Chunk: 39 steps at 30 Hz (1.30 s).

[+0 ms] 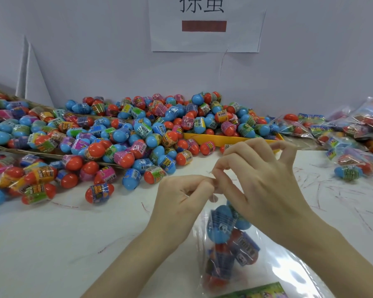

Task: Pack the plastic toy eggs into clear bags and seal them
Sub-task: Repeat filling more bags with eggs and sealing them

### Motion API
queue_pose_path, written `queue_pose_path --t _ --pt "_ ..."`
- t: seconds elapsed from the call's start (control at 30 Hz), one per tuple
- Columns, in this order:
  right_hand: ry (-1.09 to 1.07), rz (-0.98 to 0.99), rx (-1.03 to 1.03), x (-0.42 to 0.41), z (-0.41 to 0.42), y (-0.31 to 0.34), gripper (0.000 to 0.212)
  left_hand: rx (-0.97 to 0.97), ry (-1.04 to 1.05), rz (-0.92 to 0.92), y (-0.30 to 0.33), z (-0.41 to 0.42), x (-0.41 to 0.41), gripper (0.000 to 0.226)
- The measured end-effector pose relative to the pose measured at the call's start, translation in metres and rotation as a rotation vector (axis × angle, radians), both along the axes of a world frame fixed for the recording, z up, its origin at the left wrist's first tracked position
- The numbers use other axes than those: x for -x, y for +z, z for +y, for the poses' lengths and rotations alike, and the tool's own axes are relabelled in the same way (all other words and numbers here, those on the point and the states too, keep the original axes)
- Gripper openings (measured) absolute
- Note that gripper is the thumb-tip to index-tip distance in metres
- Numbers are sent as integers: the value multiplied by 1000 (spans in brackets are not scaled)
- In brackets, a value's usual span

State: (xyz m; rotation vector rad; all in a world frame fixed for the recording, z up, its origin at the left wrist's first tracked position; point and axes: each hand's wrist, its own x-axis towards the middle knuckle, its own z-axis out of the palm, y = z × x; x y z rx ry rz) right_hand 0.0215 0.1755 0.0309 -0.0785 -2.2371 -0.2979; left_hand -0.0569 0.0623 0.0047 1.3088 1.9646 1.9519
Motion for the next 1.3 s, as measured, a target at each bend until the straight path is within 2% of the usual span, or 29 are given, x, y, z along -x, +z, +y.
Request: queue_pose_path --t 0.1,0.23,0.33,0.43,0.53,0.6,0.67,0.73,0.83,0.9,1.03,1.1,1.2,1.3 --pt "-40 39 16 1 -3 -2 27 -3 -8 1 -1 0 1 35" --pt "-71 55 80 3 -10 -4 28 0 -19 -47 1 0 0 26" --pt "-117 51 186 3 -7 -1 28 -18 -20 -107 2 0 -3 27" --pt "-86 51 533 -1 13 7 16 -59 -13 -198 4 -1 -1 26" --pt "-36 77 915 -2 41 10 16 -70 0 -234 6 -1 2 37" --pt "-95 116 1098 -5 58 9 14 -69 9 -249 6 -1 2 42" --pt "-242 145 1164 -10 79 7 28 -80 18 -269 6 0 2 41" --pt "-471 182 1123 -21 102 4 32 -106 34 -308 6 0 4 41" --pt "-846 112 888 -41 129 -4 26 -143 53 -362 6 0 7 42" --pt "-846 32 770 -48 138 -8 24 -142 54 -355 6 0 8 42" --pt "-771 -170 661 -52 138 -2 64 -132 44 -311 5 0 7 41" --pt "-754 -166 595 -51 138 0 62 -130 41 -308 5 0 7 40" --pt "-755 -26 545 -55 135 5 49 -126 44 -305 5 0 8 40" --pt "-741 -9 544 -54 130 10 48 -114 50 -303 5 0 8 40"
